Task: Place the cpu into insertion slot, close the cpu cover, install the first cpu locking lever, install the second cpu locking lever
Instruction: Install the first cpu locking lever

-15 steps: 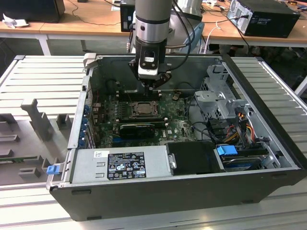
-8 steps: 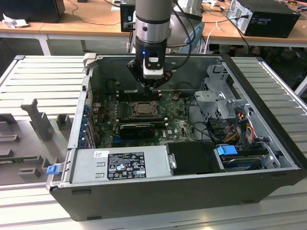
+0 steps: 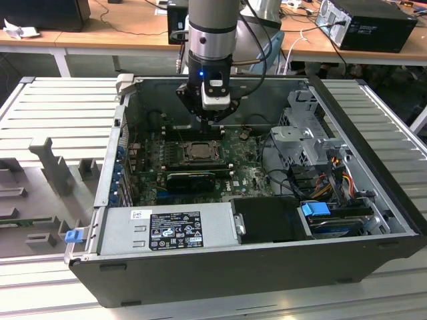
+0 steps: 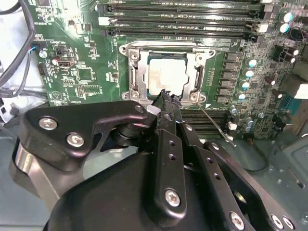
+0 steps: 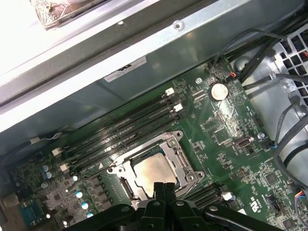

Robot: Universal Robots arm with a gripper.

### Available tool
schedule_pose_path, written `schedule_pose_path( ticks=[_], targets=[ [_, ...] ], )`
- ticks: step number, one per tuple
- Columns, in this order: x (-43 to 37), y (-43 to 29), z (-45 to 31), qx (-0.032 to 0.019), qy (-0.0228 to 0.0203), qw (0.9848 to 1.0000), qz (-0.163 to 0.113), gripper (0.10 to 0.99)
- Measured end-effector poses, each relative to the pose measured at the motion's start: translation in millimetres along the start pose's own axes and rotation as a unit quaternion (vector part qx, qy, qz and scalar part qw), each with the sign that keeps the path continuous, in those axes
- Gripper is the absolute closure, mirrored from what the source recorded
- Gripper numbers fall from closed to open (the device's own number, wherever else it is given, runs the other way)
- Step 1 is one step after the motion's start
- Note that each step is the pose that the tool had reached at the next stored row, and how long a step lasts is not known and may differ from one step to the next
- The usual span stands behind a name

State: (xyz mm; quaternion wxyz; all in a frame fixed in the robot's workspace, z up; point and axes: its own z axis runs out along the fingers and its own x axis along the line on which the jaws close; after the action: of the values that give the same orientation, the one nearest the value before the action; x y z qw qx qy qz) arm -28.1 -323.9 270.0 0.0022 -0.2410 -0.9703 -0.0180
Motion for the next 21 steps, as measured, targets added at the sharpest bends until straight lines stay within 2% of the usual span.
schedule_pose_path(
  ticks=[10, 21],
  targets=[
    [-0.1, 0.0, 0.0, 0.0004, 0.0011, 0.9995, -0.032, 0.98],
    [-0.2, 0.1, 0.0, 0.001, 0.0025, 0.9971, -0.075, 0.98]
  ],
)
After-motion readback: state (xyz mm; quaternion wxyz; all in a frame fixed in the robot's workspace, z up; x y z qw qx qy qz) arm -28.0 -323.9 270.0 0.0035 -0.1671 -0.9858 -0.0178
